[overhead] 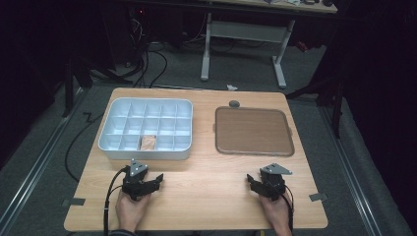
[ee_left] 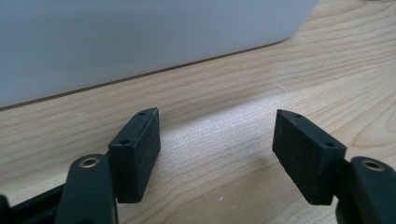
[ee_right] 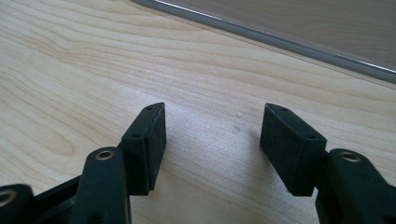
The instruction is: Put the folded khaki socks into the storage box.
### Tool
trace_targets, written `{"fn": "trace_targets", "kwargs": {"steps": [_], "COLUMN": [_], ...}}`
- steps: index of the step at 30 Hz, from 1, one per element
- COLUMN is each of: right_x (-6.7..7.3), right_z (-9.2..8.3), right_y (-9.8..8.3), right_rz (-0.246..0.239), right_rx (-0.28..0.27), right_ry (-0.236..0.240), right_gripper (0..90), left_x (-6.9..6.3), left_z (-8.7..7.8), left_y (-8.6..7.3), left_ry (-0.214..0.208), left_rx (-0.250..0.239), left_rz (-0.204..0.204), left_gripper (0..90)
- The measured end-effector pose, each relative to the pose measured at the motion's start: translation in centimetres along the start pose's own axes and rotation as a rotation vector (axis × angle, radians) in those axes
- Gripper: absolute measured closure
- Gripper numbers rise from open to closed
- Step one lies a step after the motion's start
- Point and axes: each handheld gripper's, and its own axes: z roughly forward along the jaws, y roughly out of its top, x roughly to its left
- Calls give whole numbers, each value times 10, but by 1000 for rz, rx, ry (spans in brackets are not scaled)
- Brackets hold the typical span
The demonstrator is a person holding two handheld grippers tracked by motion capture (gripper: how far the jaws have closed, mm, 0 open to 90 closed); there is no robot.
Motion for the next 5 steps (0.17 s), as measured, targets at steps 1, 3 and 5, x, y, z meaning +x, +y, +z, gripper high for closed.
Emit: {"fn": "trace_targets", "kwargs": {"steps": [1, 3, 5], "right_x": [0, 0, 0], "right_z": [0, 0, 0], "right_y": [0, 0, 0], "right_rz": [0, 0, 1], "right_rx": [0, 0, 0], "right_ry": [0, 0, 1], "right_gripper": [410, 409, 409], "left_x": [0, 0, 0], "left_z": [0, 0, 0], "left_y": [0, 0, 0], "left_ry": [0, -1, -5], "left_rx": [-1, -1, 0], "left_rz": [-1, -1, -1], "left_gripper": [324, 322, 319]}}
